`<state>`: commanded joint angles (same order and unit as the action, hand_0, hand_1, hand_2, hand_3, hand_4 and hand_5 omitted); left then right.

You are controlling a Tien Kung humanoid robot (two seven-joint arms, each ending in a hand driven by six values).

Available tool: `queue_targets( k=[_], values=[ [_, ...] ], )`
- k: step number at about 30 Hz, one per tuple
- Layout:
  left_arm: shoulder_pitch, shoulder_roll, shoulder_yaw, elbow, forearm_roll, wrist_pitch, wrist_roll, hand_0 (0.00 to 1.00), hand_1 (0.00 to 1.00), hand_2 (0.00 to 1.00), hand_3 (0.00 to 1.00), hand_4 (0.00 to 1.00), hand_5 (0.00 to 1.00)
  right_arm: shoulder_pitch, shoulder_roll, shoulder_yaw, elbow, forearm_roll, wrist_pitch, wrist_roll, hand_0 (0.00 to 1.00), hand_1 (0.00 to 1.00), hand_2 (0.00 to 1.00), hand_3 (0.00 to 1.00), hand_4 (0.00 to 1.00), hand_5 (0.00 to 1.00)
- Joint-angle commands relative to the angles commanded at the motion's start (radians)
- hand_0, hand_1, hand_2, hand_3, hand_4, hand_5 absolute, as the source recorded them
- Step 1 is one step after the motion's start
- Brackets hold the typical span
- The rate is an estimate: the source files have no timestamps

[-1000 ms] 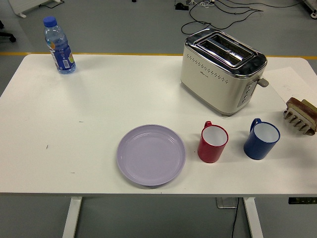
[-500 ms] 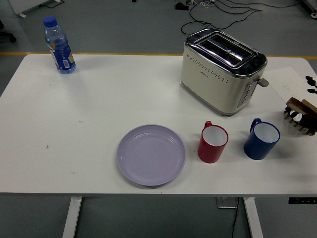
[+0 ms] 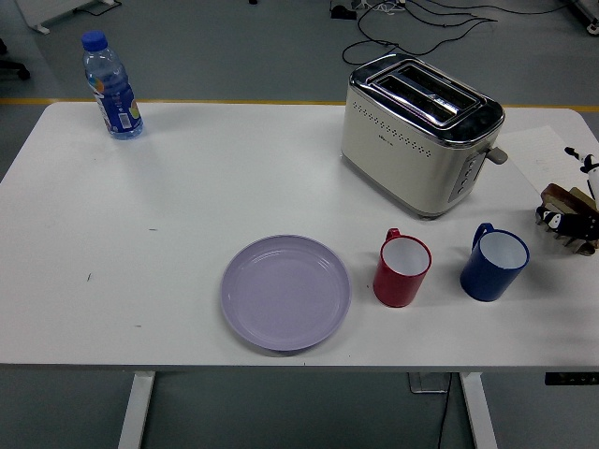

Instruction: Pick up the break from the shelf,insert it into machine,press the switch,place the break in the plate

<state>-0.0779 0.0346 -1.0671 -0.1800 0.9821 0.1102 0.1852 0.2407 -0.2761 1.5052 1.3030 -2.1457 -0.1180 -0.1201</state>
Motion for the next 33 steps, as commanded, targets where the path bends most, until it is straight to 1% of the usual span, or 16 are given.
queue_targets(
  k=[4, 5, 10, 11, 16, 17, 21, 22, 23, 28, 29, 33],
  values=[
    [-0.001, 0.000, 0.002, 0.000, -0.004, 0.002, 0.000, 0.677, 0.685, 0.708, 0.665, 0.405, 0.998, 0.029, -0.003, -0.017, -0.037, -0.023, 0.000, -0.030, 0.931, 0.842, 0.916, 0.937, 0.851, 0.165],
    [-0.002, 0.000, 0.003, 0.000, -0.004, 0.002, 0.000, 0.677, 0.683, 0.706, 0.663, 0.405, 0.998, 0.040, -0.003, -0.022, -0.052, -0.037, 0.003, -0.044, 0.873, 0.818, 0.870, 0.903, 0.837, 0.161],
    [-0.003, 0.000, 0.006, 0.000, -0.006, 0.003, 0.000, 0.677, 0.683, 0.706, 0.663, 0.405, 0.998, 0.069, -0.001, -0.035, -0.092, -0.079, 0.013, -0.083, 0.873, 0.818, 0.870, 0.903, 0.837, 0.161],
    [-0.003, 0.000, 0.007, 0.000, -0.006, 0.003, 0.000, 0.676, 0.682, 0.704, 0.663, 0.405, 0.998, 0.076, -0.001, -0.038, -0.100, -0.090, 0.014, -0.093, 0.805, 0.766, 0.795, 0.858, 0.816, 0.146],
    [-0.004, 0.000, 0.008, 0.000, -0.008, 0.004, 0.000, 0.676, 0.682, 0.704, 0.663, 0.405, 0.998, 0.094, -0.003, -0.047, -0.118, -0.114, 0.012, -0.118, 0.805, 0.766, 0.795, 0.858, 0.816, 0.146],
    [-0.004, 0.000, 0.009, 0.000, -0.008, 0.004, 0.000, 0.676, 0.680, 0.702, 0.661, 0.404, 0.998, 0.098, -0.004, -0.050, -0.121, -0.122, 0.010, -0.123, 0.654, 0.661, 0.670, 0.758, 0.753, 0.094],
    [-0.006, 0.001, 0.010, 0.000, -0.009, 0.005, -0.001, 0.676, 0.680, 0.702, 0.661, 0.404, 0.998, 0.109, -0.007, -0.060, -0.125, -0.123, 0.005, -0.139, 0.654, 0.661, 0.670, 0.758, 0.753, 0.094],
    [-0.006, 0.001, 0.010, 0.000, -0.008, 0.005, 0.000, 0.676, 0.680, 0.702, 0.661, 0.404, 0.998, 0.114, -0.009, -0.063, -0.127, -0.123, 0.009, -0.149, 0.654, 0.661, 0.670, 0.758, 0.753, 0.094],
    [-0.006, 0.001, 0.010, 0.000, -0.008, 0.005, 0.000, 0.675, 0.680, 0.699, 0.658, 0.403, 0.998, 0.116, -0.010, -0.064, -0.127, -0.123, 0.011, -0.152, 0.519, 0.569, 0.576, 0.656, 0.704, 0.063],
    [-0.007, 0.001, 0.011, 0.000, -0.011, 0.005, -0.001, 0.675, 0.680, 0.699, 0.658, 0.403, 0.998, 0.128, -0.020, -0.082, -0.134, -0.123, 0.036, -0.185, 0.519, 0.569, 0.576, 0.656, 0.704, 0.063],
    [-0.007, 0.001, 0.011, 0.000, -0.010, 0.005, -0.001, 0.675, 0.677, 0.697, 0.656, 0.403, 0.998, 0.129, -0.021, -0.085, -0.134, -0.123, 0.040, -0.188, 0.464, 0.527, 0.533, 0.619, 0.699, 0.060],
    [-0.007, 0.001, 0.011, 0.000, -0.010, 0.006, 0.000, 0.675, 0.677, 0.697, 0.656, 0.403, 0.998, 0.135, -0.026, -0.102, -0.137, -0.123, 0.056, -0.203, 0.464, 0.527, 0.533, 0.619, 0.699, 0.060]
  ],
)
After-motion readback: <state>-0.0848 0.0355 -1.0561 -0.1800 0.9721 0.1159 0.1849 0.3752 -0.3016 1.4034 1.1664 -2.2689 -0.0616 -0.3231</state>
